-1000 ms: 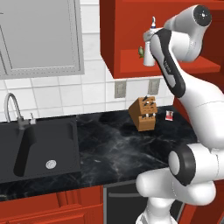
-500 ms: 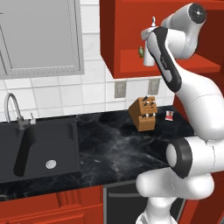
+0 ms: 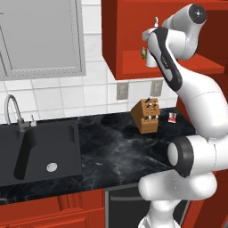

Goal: Pick the soap dispenser and spray from the cabinet and place them on the counter.

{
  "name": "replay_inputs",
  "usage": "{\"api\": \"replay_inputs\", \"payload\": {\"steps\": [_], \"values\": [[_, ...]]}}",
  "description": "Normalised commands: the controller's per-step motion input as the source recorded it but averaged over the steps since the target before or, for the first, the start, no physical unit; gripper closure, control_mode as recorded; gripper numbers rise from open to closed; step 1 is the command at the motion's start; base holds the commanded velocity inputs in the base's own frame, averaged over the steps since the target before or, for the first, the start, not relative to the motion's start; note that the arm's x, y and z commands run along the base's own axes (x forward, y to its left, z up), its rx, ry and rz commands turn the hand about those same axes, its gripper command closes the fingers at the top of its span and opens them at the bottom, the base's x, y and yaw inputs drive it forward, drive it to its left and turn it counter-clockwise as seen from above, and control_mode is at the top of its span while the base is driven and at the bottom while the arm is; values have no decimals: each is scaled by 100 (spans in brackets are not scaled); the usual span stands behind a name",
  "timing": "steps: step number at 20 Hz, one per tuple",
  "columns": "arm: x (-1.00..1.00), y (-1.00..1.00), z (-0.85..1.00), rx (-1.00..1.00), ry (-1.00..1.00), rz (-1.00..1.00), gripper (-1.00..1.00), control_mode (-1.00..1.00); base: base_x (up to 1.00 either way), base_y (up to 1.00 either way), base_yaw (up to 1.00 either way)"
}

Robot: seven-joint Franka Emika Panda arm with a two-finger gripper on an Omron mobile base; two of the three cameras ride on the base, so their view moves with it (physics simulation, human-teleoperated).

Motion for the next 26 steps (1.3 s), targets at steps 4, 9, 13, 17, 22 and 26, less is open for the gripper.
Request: {"api": "replay_inputs", "payload": {"steps": [4, 9, 13, 17, 22, 26], "values": [[11, 0, -10, 0, 0, 0, -100, -100, 0, 0, 0], [15, 0, -2, 0, 0, 0, -100, -100, 0, 0, 0], [18, 0, 0, 0, 0, 0, -100, -100, 0, 0, 0], [19, 0, 0, 0, 0, 0, -100, -100, 0, 0, 0], [18, 0, 0, 0, 0, 0, -100, -100, 0, 0, 0], [16, 0, 0, 0, 0, 0, -100, -100, 0, 0, 0]]}}
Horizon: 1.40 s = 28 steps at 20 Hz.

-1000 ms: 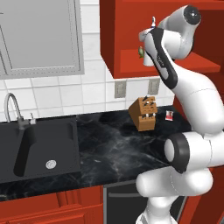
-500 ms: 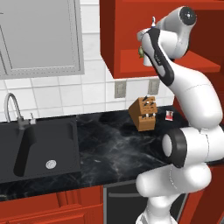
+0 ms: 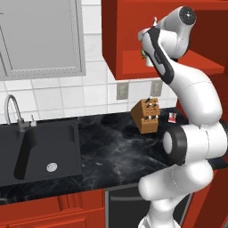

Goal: Pick the soap dispenser and spray from the cabinet and place them on the counter.

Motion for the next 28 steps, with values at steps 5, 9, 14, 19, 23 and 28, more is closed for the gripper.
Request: {"api": "replay_inputs", "payload": {"steps": [5, 9, 14, 19, 23, 28], "values": [[8, 0, 0, 0, 0, 0, 100, -100, 0, 0, 0], [0, -4, 0, 0, 0, 0, 100, -100, 0, 0, 0], [-5, -10, 0, 0, 0, 0, 100, -100, 0, 0, 0], [-21, -10, 0, 0, -3, 0, 100, -100, 0, 0, 0], [-41, -3, 0, 0, -9, 0, 100, -100, 0, 0, 0], [-60, 0, 0, 0, -14, 0, 100, -100, 0, 0, 0]]}}
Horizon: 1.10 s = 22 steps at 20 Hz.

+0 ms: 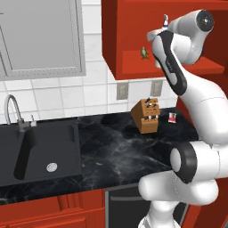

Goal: Pick the soap dispenser and spray from the cabinet and place them on the counter.

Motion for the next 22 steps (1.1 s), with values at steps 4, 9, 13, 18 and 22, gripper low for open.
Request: {"api": "replay_inputs", "payload": {"steps": [4, 9, 13, 18, 22], "values": [[-63, 0, 1, 0, -14, 0, 100, -100, 0, 0, 0], [-59, 0, 2, 0, -12, 0, 100, -100, 0, 0, 0], [-53, 0, 0, 1, -3, 0, 100, -100, 0, 0, 0], [-49, 2, 0, 5, 0, -1, 100, -100, 0, 0, 0], [-35, 7, -8, 7, 0, -1, 100, -100, 0, 0, 0]]}}
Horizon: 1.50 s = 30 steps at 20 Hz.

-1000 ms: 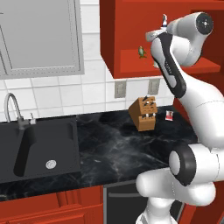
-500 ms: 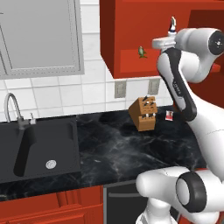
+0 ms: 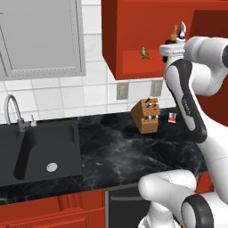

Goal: Pick the soap dispenser and spray from the cabinet and place them on the counter.

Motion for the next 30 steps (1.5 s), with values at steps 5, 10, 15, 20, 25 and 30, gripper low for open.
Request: {"api": "replay_inputs", "payload": {"steps": [5, 10, 15, 20, 25, 30], "values": [[-12, 10, -28, 7, 1, -1, 100, -100, 0, 0, 0], [-14, 14, -40, 5, 0, 0, 100, -100, 0, 0, 0], [-8, 13, -35, 4, 2, 0, 100, -100, 0, 0, 0], [-5, 12, -33, 5, 6, -1, 100, -100, 0, 0, 0], [0, 10, -29, 6, 13, -1, 100, -100, 0, 0, 0], [0, 10, -28, 6, 13, -1, 100, -100, 0, 0, 0]]}}
